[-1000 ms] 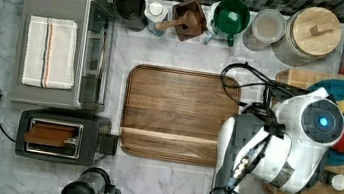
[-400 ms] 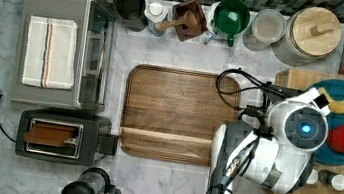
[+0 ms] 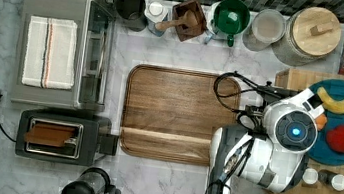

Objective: Open the drawer.

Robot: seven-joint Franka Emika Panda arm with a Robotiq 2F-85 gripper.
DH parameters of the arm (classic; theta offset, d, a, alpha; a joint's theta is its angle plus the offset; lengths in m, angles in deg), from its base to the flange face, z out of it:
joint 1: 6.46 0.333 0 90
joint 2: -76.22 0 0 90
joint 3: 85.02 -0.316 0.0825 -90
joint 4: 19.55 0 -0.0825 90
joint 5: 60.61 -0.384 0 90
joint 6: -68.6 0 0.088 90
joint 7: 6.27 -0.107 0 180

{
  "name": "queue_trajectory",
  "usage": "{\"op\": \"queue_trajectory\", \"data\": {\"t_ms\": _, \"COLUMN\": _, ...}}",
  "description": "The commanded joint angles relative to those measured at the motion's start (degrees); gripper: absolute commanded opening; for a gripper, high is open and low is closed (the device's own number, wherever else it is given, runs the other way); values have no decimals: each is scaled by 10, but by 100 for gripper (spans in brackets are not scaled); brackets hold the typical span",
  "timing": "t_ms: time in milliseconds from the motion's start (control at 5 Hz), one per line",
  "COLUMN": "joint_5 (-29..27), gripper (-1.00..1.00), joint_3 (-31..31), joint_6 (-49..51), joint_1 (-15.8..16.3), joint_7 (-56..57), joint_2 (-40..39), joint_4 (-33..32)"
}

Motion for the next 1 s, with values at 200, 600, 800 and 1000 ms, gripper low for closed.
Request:
{"op": "queue_trajectory", "data": {"t_ms": 200, "joint_5": -15, "gripper": 100, "joint_3": -1, "joint_6": -105, "joint_1": 7, "joint_7": -23, "joint_2": -23, "joint_4": -91}}
{"op": "queue_trajectory", "data": {"t_ms": 600, "joint_5": 20, "gripper": 100, "joint_3": 7, "joint_6": -108, "joint_1": 16, "joint_7": -29, "joint_2": -37, "joint_4": -93}}
{"op": "queue_trajectory", "data": {"t_ms": 800, "joint_5": 4, "gripper": 100, "joint_3": -2, "joint_6": -90, "joint_1": 8, "joint_7": 11, "joint_2": -52, "joint_4": -66}}
{"op": "queue_trajectory", "data": {"t_ms": 1000, "joint_5": -7, "gripper": 100, "joint_3": -19, "joint_6": -83, "joint_1": 10, "joint_7": 1, "joint_2": -62, "joint_4": -50}}
